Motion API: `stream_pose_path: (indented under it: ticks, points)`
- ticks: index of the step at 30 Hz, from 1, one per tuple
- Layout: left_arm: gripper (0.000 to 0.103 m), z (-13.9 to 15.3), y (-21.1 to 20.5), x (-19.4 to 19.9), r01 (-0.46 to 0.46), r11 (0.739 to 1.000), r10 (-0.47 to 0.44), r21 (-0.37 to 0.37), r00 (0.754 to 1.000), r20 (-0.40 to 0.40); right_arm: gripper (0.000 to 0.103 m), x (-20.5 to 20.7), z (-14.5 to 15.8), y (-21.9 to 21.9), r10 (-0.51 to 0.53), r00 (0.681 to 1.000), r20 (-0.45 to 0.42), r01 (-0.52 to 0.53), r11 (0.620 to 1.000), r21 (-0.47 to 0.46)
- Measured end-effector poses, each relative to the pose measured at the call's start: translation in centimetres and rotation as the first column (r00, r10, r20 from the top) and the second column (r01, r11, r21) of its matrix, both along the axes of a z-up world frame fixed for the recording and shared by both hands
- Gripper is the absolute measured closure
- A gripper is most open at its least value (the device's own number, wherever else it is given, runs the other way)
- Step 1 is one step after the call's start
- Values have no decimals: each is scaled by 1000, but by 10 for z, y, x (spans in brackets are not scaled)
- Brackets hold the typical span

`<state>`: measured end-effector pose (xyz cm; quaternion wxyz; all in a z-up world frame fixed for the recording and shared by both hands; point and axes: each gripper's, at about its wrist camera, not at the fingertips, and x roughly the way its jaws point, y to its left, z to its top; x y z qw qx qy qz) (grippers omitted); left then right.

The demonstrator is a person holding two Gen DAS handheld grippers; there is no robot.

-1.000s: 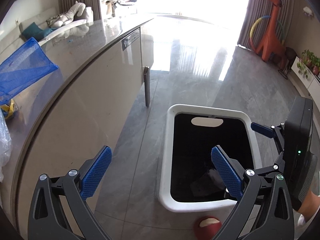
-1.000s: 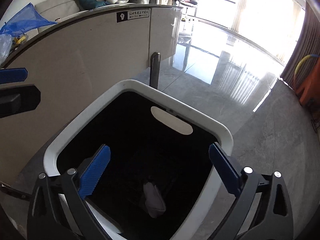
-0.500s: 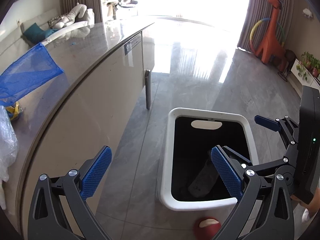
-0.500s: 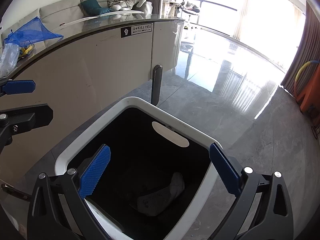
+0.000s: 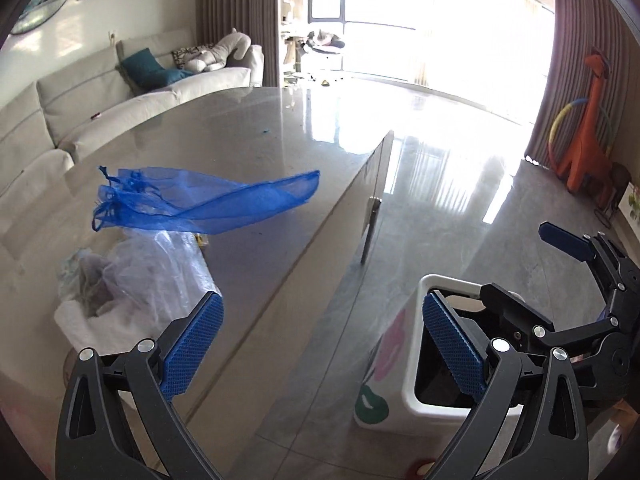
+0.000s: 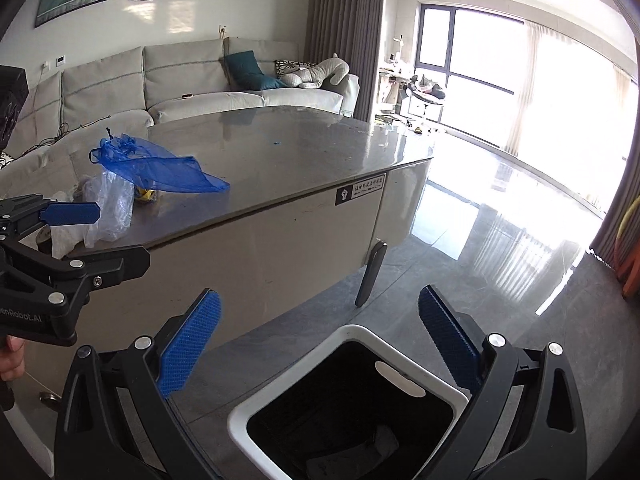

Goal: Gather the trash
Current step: 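Move both tools back to the table and grasp the blue mesh bag with the right tool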

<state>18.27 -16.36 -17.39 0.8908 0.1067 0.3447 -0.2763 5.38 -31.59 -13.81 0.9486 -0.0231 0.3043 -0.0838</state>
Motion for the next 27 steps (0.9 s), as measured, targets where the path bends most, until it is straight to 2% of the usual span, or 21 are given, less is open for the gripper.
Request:
stream_pose_path:
  ticks: [7, 13, 15, 19, 23, 24, 25, 26, 27]
  points:
    - [5, 25, 41, 12, -61, 998, 61, -11, 996, 61, 4, 33, 19, 38, 102, 994, 47, -101, 994, -30]
    - [5, 41, 62, 19, -96, 995, 98, -24, 990, 98, 4, 79, 19, 62, 189, 981, 38, -184, 978, -101]
    - [5, 42, 65, 24, -103, 995, 104, -20, 989, 108, 4, 93, 18, 65, 223, 974, 29, -220, 971, -99]
    - [5, 42, 71, 37, -134, 991, 137, -28, 985, 109, 4, 114, 16, 76, 274, 961, 22, -270, 956, -112]
    - [5, 40, 82, 50, -170, 984, 173, -48, 982, 73, 6, 129, 8, 88, 326, 945, -3, -322, 932, -168]
    - [5, 39, 85, 51, -176, 983, 180, -51, 981, 72, 29, 131, 6, 91, 341, 940, -14, -338, 924, -178]
    - [5, 39, 86, 52, -181, 982, 184, -51, 980, 73, 74, 135, 4, 94, 359, 933, -34, -360, 917, -171]
    - [5, 39, 87, 53, -186, 981, 189, -47, 979, 75, 101, 141, 0, 94, 373, 924, -84, -382, 915, -128]
    - [5, 39, 88, 54, -189, 981, 192, -45, 979, 75, 101, 149, -5, 93, 383, 913, -143, -395, 916, -69]
